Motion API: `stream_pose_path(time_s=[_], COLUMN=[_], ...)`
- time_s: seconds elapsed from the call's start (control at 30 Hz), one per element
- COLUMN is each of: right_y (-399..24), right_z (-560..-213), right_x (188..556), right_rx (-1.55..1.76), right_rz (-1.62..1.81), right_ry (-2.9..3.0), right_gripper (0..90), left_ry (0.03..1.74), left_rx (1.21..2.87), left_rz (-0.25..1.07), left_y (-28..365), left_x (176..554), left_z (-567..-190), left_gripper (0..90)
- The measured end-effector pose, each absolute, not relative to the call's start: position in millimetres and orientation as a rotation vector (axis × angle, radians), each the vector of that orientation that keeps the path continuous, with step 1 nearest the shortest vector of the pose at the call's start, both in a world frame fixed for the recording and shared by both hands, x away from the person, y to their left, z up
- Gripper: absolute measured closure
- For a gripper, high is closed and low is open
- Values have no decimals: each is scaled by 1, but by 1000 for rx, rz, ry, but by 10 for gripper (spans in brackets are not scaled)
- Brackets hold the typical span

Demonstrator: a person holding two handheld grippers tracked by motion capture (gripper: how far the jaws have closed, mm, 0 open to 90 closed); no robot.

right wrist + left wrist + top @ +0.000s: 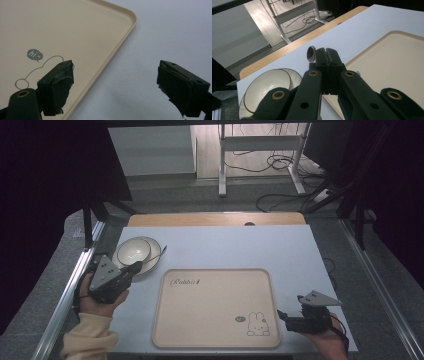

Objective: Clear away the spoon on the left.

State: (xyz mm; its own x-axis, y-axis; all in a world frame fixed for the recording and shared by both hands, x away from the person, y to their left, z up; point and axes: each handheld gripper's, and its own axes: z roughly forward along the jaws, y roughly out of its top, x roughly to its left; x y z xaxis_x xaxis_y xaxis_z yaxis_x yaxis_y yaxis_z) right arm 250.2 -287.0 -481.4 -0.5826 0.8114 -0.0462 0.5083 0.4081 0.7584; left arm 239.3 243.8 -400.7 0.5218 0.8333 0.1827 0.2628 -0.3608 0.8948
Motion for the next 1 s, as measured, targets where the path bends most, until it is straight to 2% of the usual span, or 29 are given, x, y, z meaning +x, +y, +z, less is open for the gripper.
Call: stream_pose_path(time_s=[1.0], right_y=[-287], right_z=[-481], right_x=[250], right_rx=[1129], right_rz=[1007], right_ry=[2261], right_gripper=[141], left_ry=[823], left_rx=[2004], left_rz=[756], left_y=[205], left_x=[237], left_z=[-426], left_gripper=[900])
